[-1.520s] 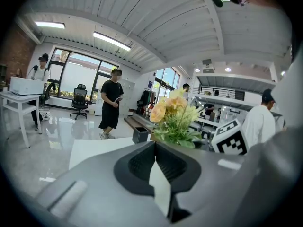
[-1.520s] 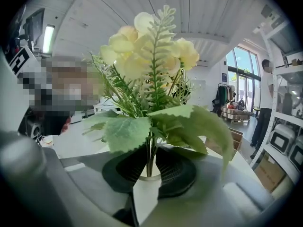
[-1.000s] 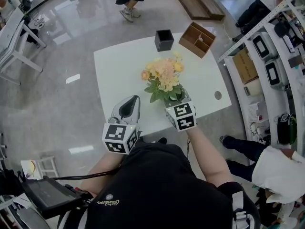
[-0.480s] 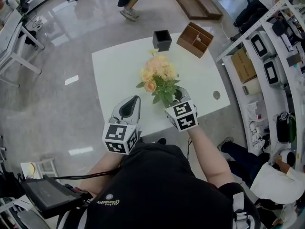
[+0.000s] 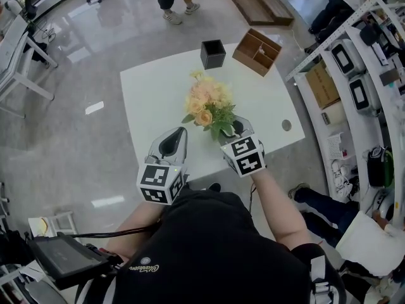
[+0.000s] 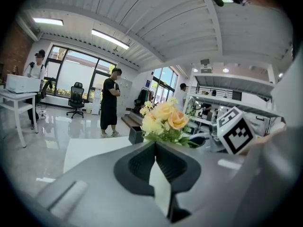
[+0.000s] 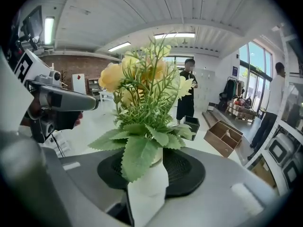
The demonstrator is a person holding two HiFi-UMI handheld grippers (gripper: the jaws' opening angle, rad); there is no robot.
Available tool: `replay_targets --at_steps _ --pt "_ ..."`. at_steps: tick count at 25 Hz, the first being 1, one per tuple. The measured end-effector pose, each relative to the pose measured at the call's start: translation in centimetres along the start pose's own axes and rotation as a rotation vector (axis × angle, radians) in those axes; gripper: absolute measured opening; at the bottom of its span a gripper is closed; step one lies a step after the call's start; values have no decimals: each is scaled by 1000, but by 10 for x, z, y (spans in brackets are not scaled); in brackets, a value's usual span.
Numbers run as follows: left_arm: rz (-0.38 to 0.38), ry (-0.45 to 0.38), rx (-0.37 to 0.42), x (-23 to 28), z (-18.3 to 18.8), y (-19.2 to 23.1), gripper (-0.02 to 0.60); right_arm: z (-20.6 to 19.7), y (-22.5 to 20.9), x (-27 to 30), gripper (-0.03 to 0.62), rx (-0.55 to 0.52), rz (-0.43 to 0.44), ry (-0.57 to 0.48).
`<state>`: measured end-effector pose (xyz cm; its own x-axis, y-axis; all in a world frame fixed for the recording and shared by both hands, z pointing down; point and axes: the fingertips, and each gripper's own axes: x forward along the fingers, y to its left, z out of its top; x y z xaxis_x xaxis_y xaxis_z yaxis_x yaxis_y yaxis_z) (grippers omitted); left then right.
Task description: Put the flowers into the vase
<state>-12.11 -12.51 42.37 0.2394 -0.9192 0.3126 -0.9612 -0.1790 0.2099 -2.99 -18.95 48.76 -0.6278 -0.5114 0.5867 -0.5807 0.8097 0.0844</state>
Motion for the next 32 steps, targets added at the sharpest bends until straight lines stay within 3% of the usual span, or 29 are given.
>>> replay_targets --at_steps 8,18,21,26,32 --pt "2 2 0 -2 0 -1 6 -11 3 -22 153 48 6 -6" --pt "17 3 1 -3 0 3 6 -20 -14 -55 133 228 -25 -85" --pt "26 0 -1 -5 0 6 6 -13 -31 -73 102 302 -88 -170" --pt "33 -13 1 -7 2 6 6 16 -52 -103 11 363 -220 -403" --pt "34 -32 8 -10 7 4 6 35 -40 -106 2 356 -209 -482"
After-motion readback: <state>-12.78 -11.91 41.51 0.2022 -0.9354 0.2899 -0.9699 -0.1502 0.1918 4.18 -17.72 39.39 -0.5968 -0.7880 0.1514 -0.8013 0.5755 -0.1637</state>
